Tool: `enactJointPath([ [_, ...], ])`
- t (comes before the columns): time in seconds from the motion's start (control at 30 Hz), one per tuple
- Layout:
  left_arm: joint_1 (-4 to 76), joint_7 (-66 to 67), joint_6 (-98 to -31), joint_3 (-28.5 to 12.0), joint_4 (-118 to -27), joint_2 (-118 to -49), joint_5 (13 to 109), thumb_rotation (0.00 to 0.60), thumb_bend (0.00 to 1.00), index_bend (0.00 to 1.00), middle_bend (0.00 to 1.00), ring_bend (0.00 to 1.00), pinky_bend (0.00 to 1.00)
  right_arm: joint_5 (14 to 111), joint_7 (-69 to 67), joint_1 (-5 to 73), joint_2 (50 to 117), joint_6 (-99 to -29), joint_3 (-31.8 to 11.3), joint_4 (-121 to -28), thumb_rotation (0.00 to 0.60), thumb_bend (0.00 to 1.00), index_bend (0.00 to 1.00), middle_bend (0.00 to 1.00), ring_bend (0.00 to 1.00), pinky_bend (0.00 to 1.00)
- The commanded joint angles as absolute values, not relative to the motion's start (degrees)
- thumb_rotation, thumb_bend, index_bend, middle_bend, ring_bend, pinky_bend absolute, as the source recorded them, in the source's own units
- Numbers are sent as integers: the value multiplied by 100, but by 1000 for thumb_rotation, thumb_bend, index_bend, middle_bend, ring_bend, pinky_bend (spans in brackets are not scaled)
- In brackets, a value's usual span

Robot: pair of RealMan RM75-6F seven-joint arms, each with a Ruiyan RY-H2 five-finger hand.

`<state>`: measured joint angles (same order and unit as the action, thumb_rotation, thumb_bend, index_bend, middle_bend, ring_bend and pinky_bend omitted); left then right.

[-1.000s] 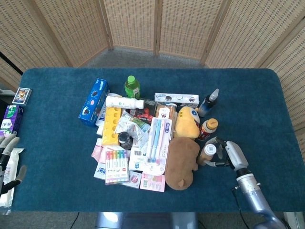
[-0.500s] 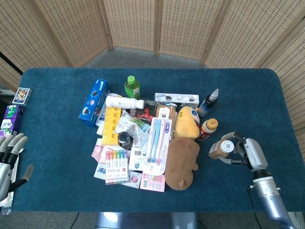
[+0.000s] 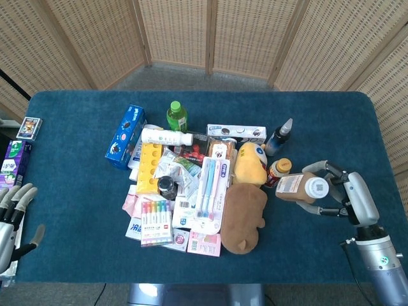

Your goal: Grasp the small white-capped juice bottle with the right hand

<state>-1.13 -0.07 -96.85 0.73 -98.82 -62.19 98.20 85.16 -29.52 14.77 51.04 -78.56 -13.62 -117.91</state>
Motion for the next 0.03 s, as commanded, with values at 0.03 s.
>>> enactJointPath([
  [0.03, -126, -68, -9725, 70, -9836, -6221, 9830, 600, 462, 73, 101, 15, 0, 8548, -2890, 1473, 5059, -7852, -1345, -11881, 600, 143, 688, 1000, 987, 611],
])
